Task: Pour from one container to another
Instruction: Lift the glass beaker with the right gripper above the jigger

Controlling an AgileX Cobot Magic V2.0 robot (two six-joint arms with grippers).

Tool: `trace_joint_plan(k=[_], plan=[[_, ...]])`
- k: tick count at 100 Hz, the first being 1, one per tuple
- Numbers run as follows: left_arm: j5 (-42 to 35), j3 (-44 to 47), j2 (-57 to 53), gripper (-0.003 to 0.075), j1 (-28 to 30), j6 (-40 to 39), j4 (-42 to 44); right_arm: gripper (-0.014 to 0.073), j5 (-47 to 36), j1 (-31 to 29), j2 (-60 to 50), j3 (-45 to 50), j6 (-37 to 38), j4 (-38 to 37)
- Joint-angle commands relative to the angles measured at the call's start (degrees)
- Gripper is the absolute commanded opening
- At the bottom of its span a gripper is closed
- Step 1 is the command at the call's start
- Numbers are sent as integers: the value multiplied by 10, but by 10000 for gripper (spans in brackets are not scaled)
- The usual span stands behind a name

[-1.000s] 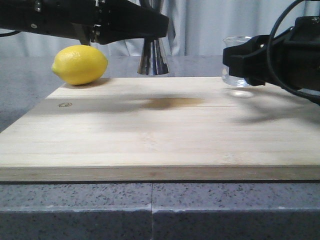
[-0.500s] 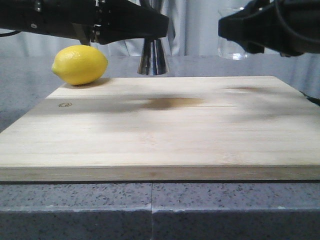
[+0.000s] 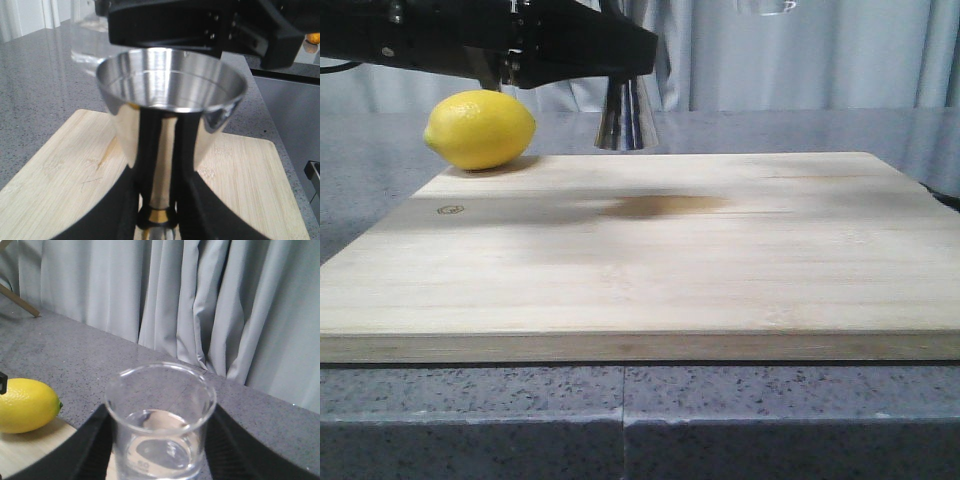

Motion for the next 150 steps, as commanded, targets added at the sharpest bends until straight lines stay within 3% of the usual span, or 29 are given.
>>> trace_joint_plan(k=[1,34,150], plan=[[65,-16,-30,73,-3,-6,-40,225,-19,0,-21,-38,-3,-11],[63,-16,-30,73,-3,-6,-40,225,52,21,-21,-98,-3,-75],[61,-16,-30,73,-3,-6,-40,225,97,77,-61,-105,-3,-221]])
